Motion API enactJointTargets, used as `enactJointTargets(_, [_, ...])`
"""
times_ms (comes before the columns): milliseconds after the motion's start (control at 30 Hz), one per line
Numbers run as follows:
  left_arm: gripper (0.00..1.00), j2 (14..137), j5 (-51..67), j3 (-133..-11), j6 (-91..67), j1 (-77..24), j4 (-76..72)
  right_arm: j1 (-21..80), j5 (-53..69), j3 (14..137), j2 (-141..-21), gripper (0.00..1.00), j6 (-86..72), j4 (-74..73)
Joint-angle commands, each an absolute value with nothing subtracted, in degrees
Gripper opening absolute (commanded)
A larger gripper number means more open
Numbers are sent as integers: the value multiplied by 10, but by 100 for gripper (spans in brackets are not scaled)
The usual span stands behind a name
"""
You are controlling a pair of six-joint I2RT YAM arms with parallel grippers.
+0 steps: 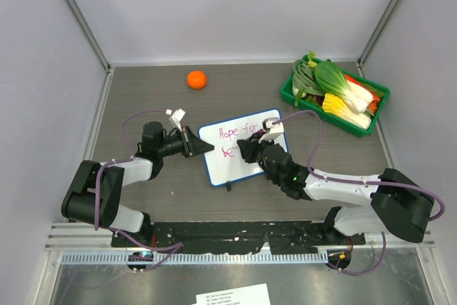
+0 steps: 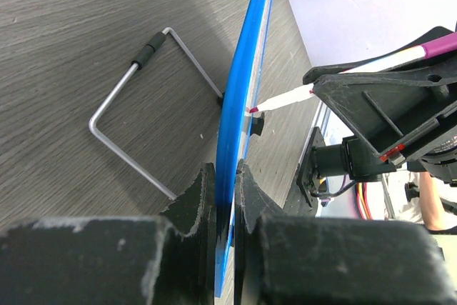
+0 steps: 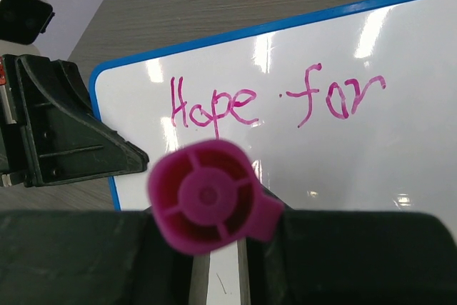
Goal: Write a sentence on the whiteboard
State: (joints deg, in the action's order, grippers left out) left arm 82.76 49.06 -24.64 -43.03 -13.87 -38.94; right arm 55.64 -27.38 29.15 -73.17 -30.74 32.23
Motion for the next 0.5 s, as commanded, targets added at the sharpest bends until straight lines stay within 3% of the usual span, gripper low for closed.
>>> enactJointTargets(0, [0, 851, 403, -236, -357, -143, -302, 554, -273, 301, -737, 1, -319, 358])
enactJointTargets(467, [0, 851, 403, -236, -357, -143, -302, 548, -301, 287, -719, 1, -321, 316])
